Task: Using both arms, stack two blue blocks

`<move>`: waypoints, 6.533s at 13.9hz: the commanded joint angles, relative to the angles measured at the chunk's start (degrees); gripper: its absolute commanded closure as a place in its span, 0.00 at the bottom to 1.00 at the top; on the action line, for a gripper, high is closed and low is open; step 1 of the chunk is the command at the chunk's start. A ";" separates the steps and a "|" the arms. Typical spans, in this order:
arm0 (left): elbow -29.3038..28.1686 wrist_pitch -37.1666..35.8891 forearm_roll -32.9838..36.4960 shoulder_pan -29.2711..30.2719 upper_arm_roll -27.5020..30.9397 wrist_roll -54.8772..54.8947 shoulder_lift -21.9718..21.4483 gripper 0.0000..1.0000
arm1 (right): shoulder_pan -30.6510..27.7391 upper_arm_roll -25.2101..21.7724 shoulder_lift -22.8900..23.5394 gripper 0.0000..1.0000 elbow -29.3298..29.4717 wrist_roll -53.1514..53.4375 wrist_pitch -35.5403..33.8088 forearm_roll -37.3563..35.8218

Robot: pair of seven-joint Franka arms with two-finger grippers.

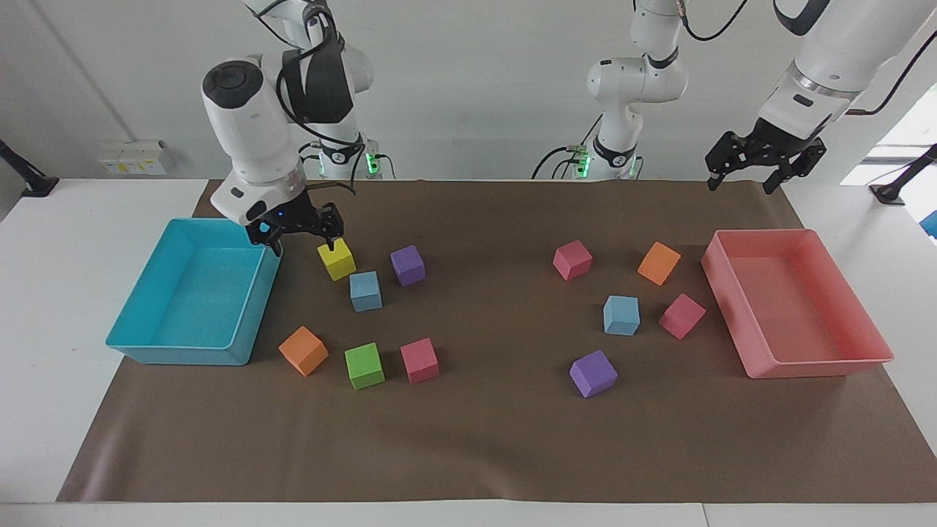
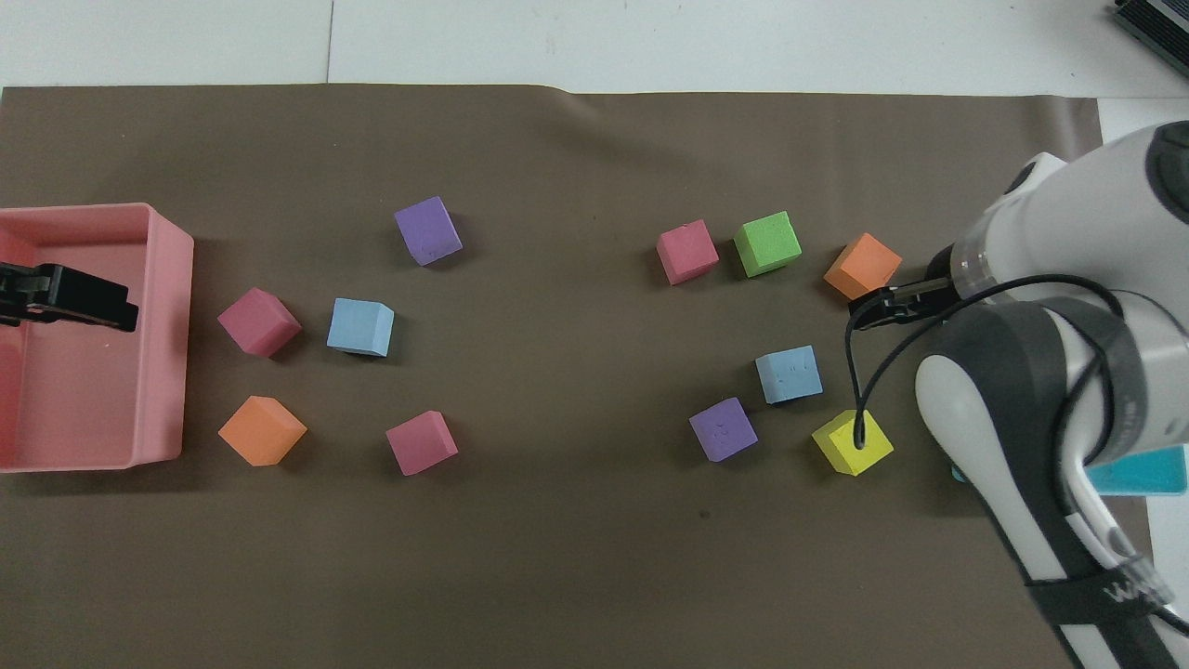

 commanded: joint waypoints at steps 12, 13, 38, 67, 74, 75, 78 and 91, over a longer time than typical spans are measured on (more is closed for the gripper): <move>-0.48 -0.59 -0.32 0.81 -0.37 0.33 -0.90 0.00 | 3.87 -0.02 8.10 0.00 -17.03 5.66 25.45 5.29; -0.48 -0.59 -0.32 0.81 -0.37 0.33 -0.90 0.00 | 3.78 -0.02 8.37 0.00 -17.03 5.66 25.80 5.29; -0.48 -0.59 -0.32 0.81 -0.37 0.24 -0.90 0.00 | 2.73 -0.72 0.47 1.00 -10.97 5.13 10.63 4.24; -0.48 -0.59 -0.32 0.81 -0.37 0.24 -0.90 0.00 | 24.52 0.16 30.17 1.00 16.64 41.35 20.69 5.11; -0.48 -0.59 -0.32 0.81 -0.37 0.33 -0.90 0.00 | 25.84 0.16 29.91 1.00 14.53 29.48 21.32 5.11; -0.48 -0.59 -0.32 0.81 -0.37 0.24 -0.90 0.00 | 25.93 0.24 29.82 1.00 14.44 29.48 21.32 5.20; -0.48 -0.59 -0.32 0.81 -0.37 0.24 -0.90 0.00 | 25.93 0.42 29.99 1.00 13.82 29.39 21.76 5.29; -0.48 -0.50 -0.32 0.72 -0.37 0.24 -0.90 0.00 | 25.67 0.33 29.73 0.00 12.94 31.94 20.71 8.10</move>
